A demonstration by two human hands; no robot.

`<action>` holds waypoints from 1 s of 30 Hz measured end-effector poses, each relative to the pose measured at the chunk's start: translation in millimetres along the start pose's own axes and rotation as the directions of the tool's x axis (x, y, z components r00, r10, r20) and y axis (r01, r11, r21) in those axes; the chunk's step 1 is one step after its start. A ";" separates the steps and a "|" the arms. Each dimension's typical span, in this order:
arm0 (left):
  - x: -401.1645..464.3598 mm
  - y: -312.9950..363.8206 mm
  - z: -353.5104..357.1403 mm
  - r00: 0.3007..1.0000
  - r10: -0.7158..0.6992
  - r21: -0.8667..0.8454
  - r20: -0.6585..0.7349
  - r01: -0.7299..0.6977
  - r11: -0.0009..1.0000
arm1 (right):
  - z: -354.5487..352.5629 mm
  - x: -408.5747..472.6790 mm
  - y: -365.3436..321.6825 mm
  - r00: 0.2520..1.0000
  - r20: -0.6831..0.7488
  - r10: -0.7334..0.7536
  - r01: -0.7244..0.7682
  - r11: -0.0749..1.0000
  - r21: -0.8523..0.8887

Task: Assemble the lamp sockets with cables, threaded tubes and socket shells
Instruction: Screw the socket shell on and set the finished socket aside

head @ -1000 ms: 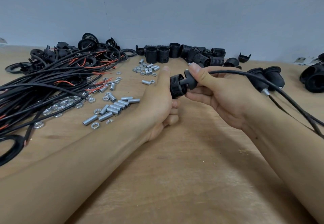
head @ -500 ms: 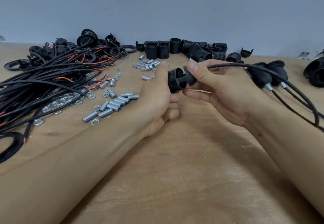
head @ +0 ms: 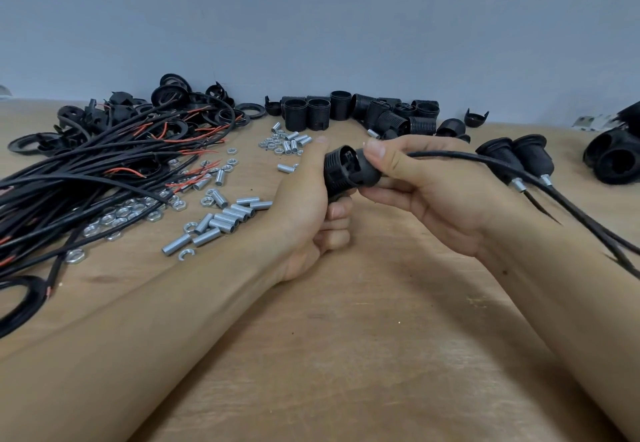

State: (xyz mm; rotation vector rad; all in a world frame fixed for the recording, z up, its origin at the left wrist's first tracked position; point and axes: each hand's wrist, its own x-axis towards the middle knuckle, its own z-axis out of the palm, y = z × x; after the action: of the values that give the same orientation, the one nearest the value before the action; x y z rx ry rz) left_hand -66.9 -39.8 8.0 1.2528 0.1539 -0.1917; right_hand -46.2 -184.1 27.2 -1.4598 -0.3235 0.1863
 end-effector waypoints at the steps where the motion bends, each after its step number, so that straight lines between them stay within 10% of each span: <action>1: -0.1 -0.2 0.5 1.000 0.005 0.009 0.006 -0.005 1.000 | -1.6 -0.5 -2.3 1.000 0.008 0.013 -0.013 1.000 -0.007; 30: 12.3 -8.8 -3.6 0.953 0.196 0.122 -0.233 -0.171 0.978 | 1.7 -0.3 4.2 0.999 0.035 -0.009 0.011 0.997 -0.079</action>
State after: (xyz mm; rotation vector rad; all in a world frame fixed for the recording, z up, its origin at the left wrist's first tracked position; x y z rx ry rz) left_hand -57.0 -39.8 -3.9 1.3812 0.2403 0.1184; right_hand -46.6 -182.2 23.1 -1.5347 -0.3700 0.1926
